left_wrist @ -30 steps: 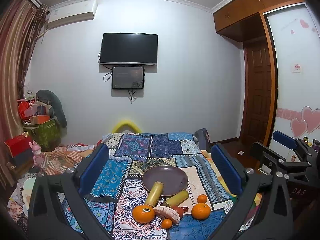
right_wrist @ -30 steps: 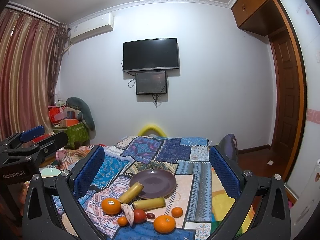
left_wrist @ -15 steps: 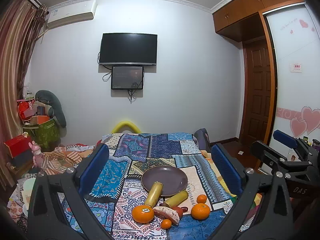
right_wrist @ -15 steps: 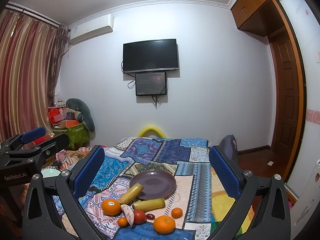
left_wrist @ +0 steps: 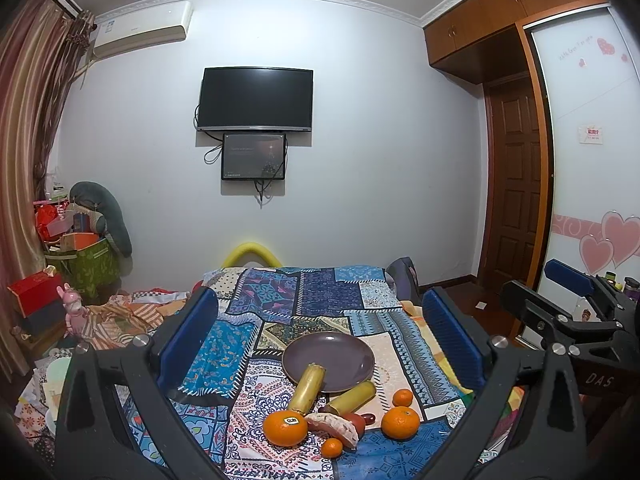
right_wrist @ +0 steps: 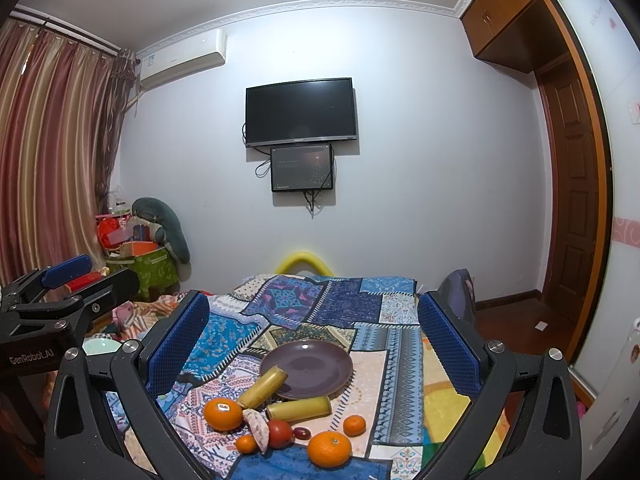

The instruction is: Organize fruits

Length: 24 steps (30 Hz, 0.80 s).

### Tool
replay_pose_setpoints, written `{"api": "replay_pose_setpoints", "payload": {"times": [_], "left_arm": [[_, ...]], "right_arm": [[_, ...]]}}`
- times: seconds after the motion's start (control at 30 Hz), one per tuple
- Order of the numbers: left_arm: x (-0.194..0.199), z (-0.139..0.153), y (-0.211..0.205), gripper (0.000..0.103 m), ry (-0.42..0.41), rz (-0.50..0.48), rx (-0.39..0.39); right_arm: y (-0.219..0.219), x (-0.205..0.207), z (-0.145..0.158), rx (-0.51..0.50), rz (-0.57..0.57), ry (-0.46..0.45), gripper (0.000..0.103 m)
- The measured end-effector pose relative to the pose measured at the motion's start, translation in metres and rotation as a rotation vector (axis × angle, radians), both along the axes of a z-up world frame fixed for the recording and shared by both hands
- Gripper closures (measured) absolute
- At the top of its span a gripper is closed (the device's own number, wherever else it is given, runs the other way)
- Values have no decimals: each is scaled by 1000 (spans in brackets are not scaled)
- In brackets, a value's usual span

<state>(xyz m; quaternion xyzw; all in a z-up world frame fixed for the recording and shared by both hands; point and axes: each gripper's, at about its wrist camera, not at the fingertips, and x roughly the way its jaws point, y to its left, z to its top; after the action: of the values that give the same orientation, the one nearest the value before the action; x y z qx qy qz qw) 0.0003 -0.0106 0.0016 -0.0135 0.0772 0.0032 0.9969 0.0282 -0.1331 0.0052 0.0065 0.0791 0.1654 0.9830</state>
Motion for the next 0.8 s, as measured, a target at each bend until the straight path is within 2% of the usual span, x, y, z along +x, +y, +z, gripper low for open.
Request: {"api": "replay_pose_setpoints", "payload": {"times": [0.67, 0.77, 0.8], "left_arm": [[8, -7, 0, 0, 30, -9, 12], [17, -12, 5, 6, 59, -2, 16], [20, -14, 7, 11, 70, 1, 19]], "right_arm": [[-2, 9, -8, 0, 0, 34, 0], [-4, 17, -15, -1, 2, 66, 0], [-4, 20, -18, -7, -1, 78, 1]]}}
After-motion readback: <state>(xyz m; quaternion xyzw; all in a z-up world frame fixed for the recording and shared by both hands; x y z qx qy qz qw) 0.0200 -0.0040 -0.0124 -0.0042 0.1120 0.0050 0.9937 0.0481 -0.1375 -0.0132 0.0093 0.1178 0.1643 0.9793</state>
